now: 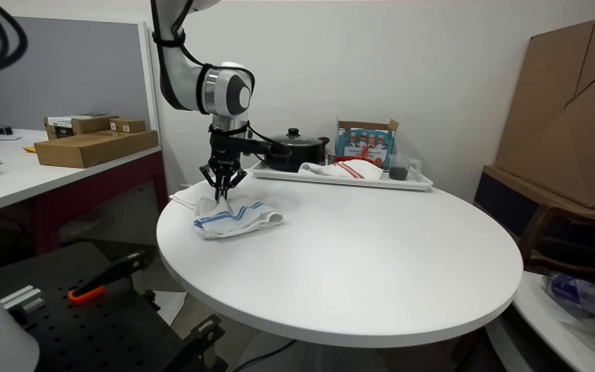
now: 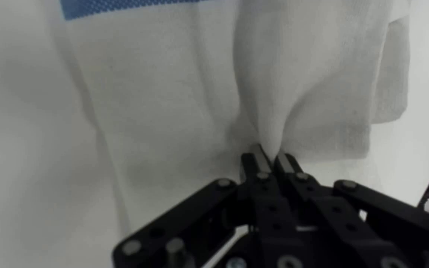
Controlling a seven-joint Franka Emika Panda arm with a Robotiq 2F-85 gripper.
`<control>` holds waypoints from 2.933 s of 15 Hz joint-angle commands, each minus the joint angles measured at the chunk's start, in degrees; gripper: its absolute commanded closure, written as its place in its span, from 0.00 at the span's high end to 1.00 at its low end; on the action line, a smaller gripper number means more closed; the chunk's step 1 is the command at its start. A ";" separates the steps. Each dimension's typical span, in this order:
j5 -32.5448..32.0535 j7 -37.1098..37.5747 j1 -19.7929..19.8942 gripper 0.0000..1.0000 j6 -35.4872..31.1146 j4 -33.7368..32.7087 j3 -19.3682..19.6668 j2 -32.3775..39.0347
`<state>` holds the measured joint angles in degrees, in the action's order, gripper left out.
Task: Use the towel to wipe the table.
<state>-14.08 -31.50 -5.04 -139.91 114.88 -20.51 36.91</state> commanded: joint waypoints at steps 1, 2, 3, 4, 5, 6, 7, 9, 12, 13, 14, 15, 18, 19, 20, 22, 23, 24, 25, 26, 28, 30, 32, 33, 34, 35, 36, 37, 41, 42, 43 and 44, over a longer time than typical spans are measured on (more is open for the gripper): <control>1.02 -0.22 -2.65 0.01 -3.07 4.35 -0.70 -2.31; 0.91 0.16 -3.41 0.01 -3.61 4.94 -0.88 -2.41; 0.79 0.85 -4.38 0.01 -3.82 5.33 -0.97 -2.42; 0.83 1.28 -5.05 0.01 -4.03 5.76 -1.13 -2.57; 0.81 1.61 -5.57 0.01 -4.35 6.24 -1.19 -2.84; 0.73 1.98 -5.93 0.01 -4.66 6.67 -1.13 -3.20; 0.76 1.87 -5.87 0.01 -4.90 7.24 -1.03 -3.57; 0.61 1.16 -4.96 0.01 -5.71 8.68 -0.42 -4.49; -0.22 0.52 -2.12 0.01 -7.12 11.66 2.75 -6.88; -0.50 0.46 -1.07 0.01 -7.43 12.49 4.23 -7.72; -0.90 0.47 0.30 0.01 -8.10 13.50 6.16 -8.49; -1.21 0.82 1.38 0.01 -8.45 14.03 8.01 -9.08; -1.84 1.11 6.06 0.01 -9.94 15.02 13.80 -10.06; -1.68 0.81 7.94 0.01 -10.38 15.02 15.50 -10.02; -1.53 0.57 9.82 0.01 -10.92 14.67 17.26 -9.67; -1.12 0.37 13.21 0.01 -11.87 13.40 20.15 -8.04; -0.89 0.24 15.02 0.01 -12.73 12.57 21.46 -6.75; -0.57 0.21 16.58 0.01 -12.98 11.89 22.38 -6.09; 0.14 -0.35 18.65 0.01 -13.75 11.04 22.96 -5.11; 0.28 0.00 19.92 0.01 -14.01 10.30 23.82 -4.57; 0.43 0.26 22.46 0.01 -14.55 8.48 25.23 -3.12; 0.07 0.61 24.21 0.01 -14.71 6.89 26.57 -2.26; -0.23 0.87 25.17 0.01 -14.40 5.59 27.41 -1.67; -0.26 0.87 25.48 0.01 -14.24 5.01 27.53 -1.47; -0.24 0.99 25.65 0.01 -14.09 4.67 27.57 -1.44; -0.21 0.99 25.63 0.01 -13.87 4.37 27.37 -1.53; -0.33 0.96 25.49 0.01 -13.85 4.31 27.22 -1.65; -0.46 0.79 25.14 0.01 -13.75 4.56 26.84 -2.00; 0.28 -1.62 24.11 0.01 -12.48 7.38 22.95 -4.15; -0.01 -1.91 23.40 0.01 -12.98 8.41 22.11 -4.77; 0.10 -2.35 22.62 0.01 -12.73 10.02 20.70 -5.94; 0.25 -2.77 21.83 0.01 -13.02 11.43 19.51 -6.82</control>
<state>-14.67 -32.49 19.06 -152.64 121.79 2.02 32.29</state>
